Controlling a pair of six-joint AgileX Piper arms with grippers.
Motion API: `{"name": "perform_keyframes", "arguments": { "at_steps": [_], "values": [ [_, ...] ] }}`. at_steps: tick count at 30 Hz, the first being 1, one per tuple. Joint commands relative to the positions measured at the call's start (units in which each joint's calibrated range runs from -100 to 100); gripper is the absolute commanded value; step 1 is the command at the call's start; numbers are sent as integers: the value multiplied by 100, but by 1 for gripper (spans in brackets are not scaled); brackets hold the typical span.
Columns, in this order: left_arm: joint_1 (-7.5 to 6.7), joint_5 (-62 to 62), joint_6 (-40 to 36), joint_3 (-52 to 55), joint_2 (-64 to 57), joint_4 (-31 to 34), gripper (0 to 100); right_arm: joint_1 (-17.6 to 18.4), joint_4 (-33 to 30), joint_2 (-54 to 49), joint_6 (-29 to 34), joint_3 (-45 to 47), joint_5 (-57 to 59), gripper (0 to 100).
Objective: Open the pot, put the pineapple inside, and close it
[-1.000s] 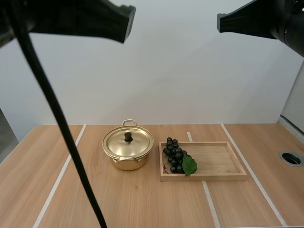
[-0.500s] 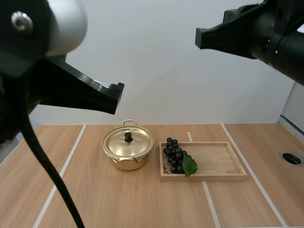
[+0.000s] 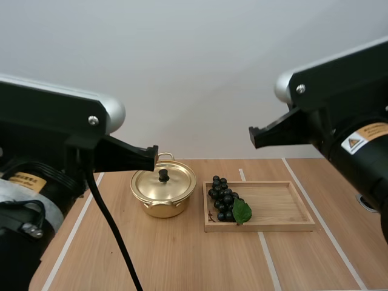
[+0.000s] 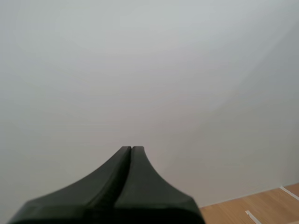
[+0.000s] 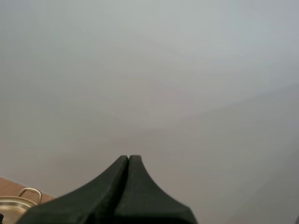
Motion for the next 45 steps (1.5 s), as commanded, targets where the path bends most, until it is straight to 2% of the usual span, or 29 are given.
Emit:
{"name": "perform_keyframes", "arguments": {
  "at_steps": [1, 4, 6, 14, 17, 23, 27, 32, 35, 39, 45],
  "values": [
    [-225, -1130, -48, 530, -86, -115, 0, -105, -17, -192, 141, 615, -877, 0],
    [-310, -1800, -48, 1058, -275, -115, 0, -134, 563, -357, 442, 1116, -1624, 0],
    [-310, -1935, -48, 1405, -438, -115, 0, -134, 841, -532, 447, 1402, -1961, 0],
    [-310, -1981, -48, 2314, -526, -202, 1, -100, 788, -865, 447, 2339, -2083, 0],
    [-310, -2044, -48, 2590, -526, -81, 6, -100, 788, -1026, 415, 2679, -2466, 0],
    [-342, -2059, -48, 3208, -526, -81, 24, -108, 760, -1219, 415, 3384, -2552, 0],
    [-349, -998, -48, 3208, -526, 91, 25, -108, 732, -1219, 321, 3622, -2552, 0],
    [-379, -420, -48, 3208, -526, 191, 25, -132, 214, -1219, 187, 3622, -1380, 0],
    [-403, -309, 128, 3208, -526, 327, 25, -168, 238, -1219, 196, 3622, -633, 0],
    [-435, -1, 159, 3208, -526, 204, 25, -202, 557, -1219, 196, 3622, 662, 0],
    [-442, 16, 150, 3208, -526, 204, 25, -235, 557, -1219, 231, 3622, 811, 0]
  ]
}}
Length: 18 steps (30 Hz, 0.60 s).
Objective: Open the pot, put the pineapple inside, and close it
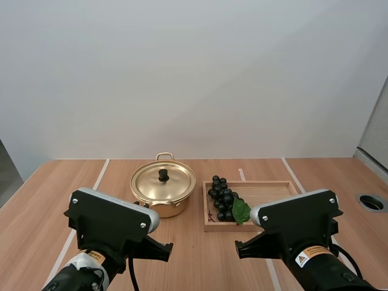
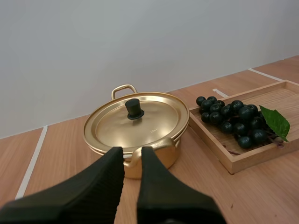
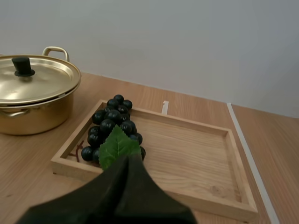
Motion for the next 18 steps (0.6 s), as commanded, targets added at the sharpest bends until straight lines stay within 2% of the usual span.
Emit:
{"name": "perform_keyframes", "arguments": {
  "at_steps": [1, 5, 9, 18],
  "values": [
    [-31, 39, -5, 10, -31, -15, 25, -28, 21, -43, -9, 0, 64, 0],
    [-37, -21, -5, 10, -31, -15, 25, -28, 21, -43, -9, 0, 64, 0],
    [-122, -19, -5, 10, -31, -4, 25, -69, 21, -43, -9, 0, 23, 0],
    [-49, -43, -104, 10, -31, 67, 24, 45, 41, -43, 1, 0, 23, 0]
  ]
}}
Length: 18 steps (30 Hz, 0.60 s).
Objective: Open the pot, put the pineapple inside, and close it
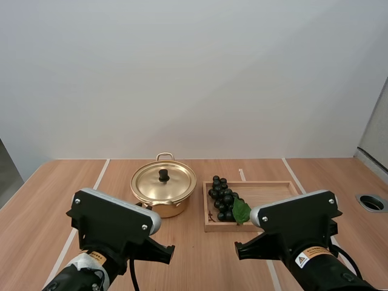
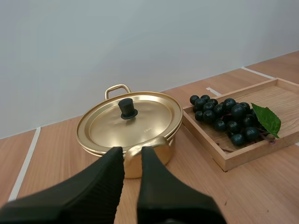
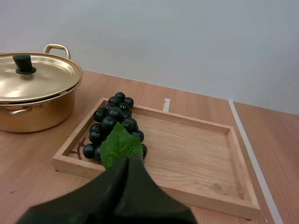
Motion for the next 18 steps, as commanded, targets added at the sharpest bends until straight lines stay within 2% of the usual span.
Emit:
{"name": "perform_keyframes", "arguments": {
  "at_steps": [1, 3, 5, 7, 10, 14, 18],
  "values": [
    [55, -101, -232, 10, -31, 169, 22, 16, 135, -43, 1, 0, -5, 0],
    [82, -127, -581, 10, -31, 504, 15, 16, 179, -43, 42, 0, -5, 0],
    [82, -185, -1158, 10, -31, 1228, 0, 16, 179, -43, 211, 0, -5, 0],
    [82, -185, -1937, 10, -31, 2106, 0, 16, 179, -43, 233, 0, -5, 0],
    [82, -185, -2805, 10, -31, 2971, 0, 16, 179, -43, 255, 0, -5, 0],
    [82, -129, -3455, 10, -31, 3554, 0, -15, 179, -43, 445, 0, -5, 0],
    [82, -124, -3564, 10, -31, 3650, 0, -45, 179, -43, 702, 0, -5, 0]
  ]
}}
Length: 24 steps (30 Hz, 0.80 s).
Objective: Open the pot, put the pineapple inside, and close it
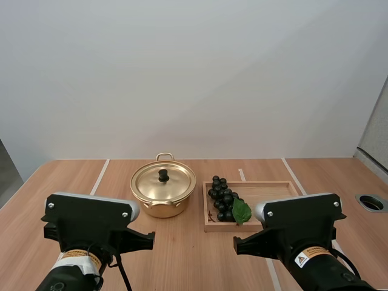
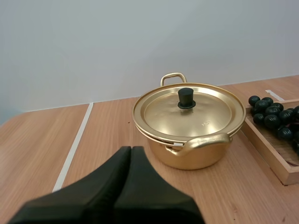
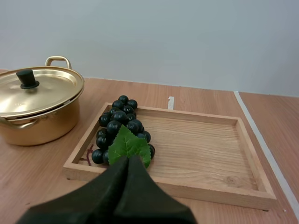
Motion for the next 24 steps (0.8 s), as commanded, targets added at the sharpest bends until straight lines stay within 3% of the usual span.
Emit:
{"name": "perform_keyframes", "arguments": {
  "at_steps": [1, 16, 24],
  "values": [
    [7, -49, -185, 10, -31, 127, 0, -43, 9, -43, 142, 0, -5, 0],
    [7, -176, -239, 10, -31, 151, 0, -59, -29, -43, 175, 0, -42, 0],
    [92, -177, -239, 10, -31, 151, 0, -59, -29, -43, 175, 0, -42, 0]
  ]
}}
